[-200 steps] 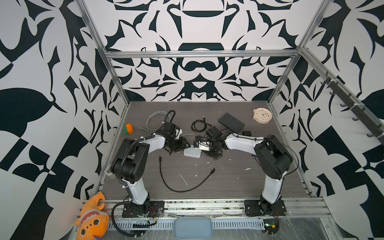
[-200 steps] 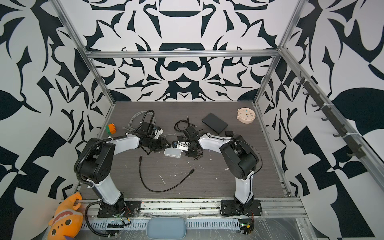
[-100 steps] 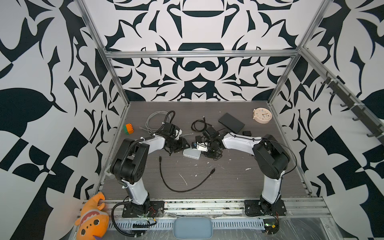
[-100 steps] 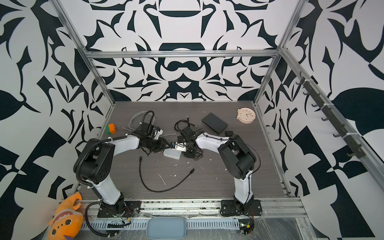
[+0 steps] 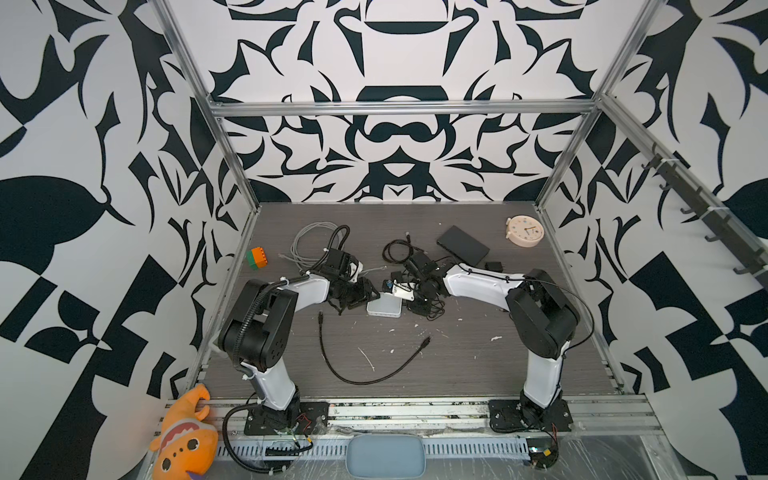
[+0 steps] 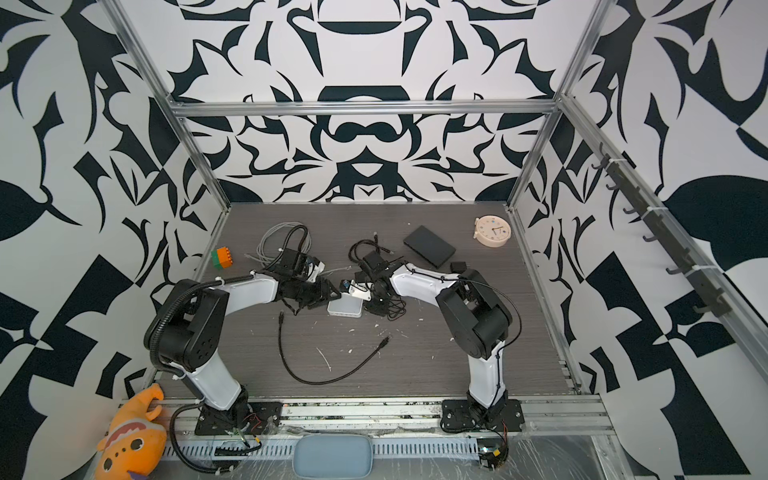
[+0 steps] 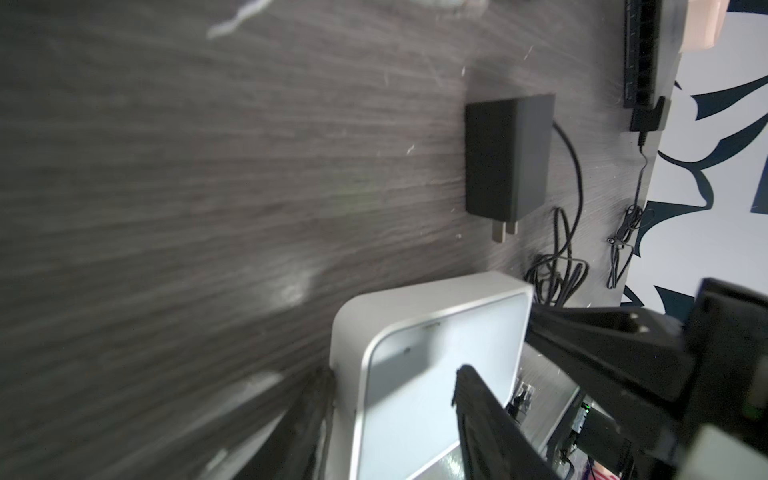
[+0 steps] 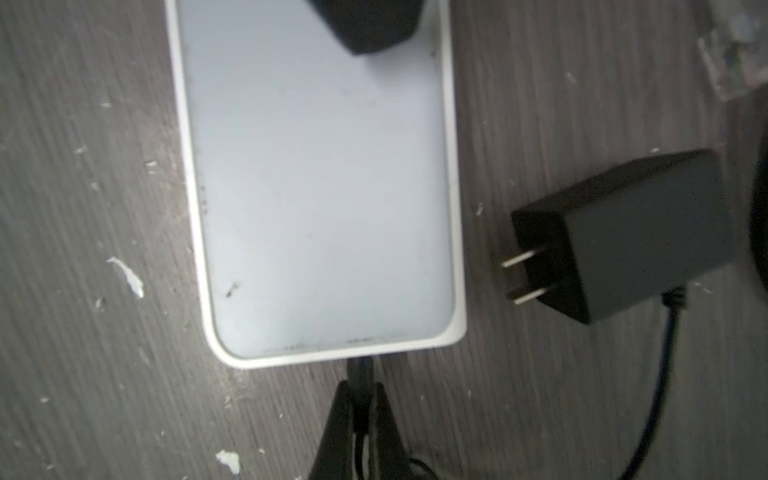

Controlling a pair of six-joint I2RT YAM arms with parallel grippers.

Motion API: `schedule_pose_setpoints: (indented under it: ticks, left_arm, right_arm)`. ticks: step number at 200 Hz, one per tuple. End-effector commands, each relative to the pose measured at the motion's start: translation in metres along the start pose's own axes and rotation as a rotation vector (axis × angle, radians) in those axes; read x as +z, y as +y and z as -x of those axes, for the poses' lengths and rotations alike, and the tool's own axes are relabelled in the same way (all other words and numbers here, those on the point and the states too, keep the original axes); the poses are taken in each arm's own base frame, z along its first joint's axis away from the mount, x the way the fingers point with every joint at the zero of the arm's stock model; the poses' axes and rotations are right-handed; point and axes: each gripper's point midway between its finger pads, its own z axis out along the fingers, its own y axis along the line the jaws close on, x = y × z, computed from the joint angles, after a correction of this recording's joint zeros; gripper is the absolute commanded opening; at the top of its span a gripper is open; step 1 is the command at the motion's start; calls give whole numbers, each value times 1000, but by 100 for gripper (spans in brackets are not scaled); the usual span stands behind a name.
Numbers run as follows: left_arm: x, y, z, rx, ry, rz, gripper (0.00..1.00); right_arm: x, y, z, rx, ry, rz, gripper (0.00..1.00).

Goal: Insert the plug into the switch port

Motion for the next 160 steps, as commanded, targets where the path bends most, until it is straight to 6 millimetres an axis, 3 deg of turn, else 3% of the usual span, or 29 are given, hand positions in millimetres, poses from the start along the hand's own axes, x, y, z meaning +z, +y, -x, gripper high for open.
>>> schedule_pose_setpoints:
  ticks: [1, 76, 160]
  left_arm:
    - [1, -32, -15, 28, 46, -107, 50]
    - [7, -46, -4, 55, 43, -130, 49]
    - [22, -54, -14, 90, 99, -145, 49]
  right_arm:
    - [-17, -14, 52, -4, -158, -49, 0]
    - [-10, -9, 57, -59, -170, -36, 0]
    - [-5, -7, 72, -86, -217, -52, 0]
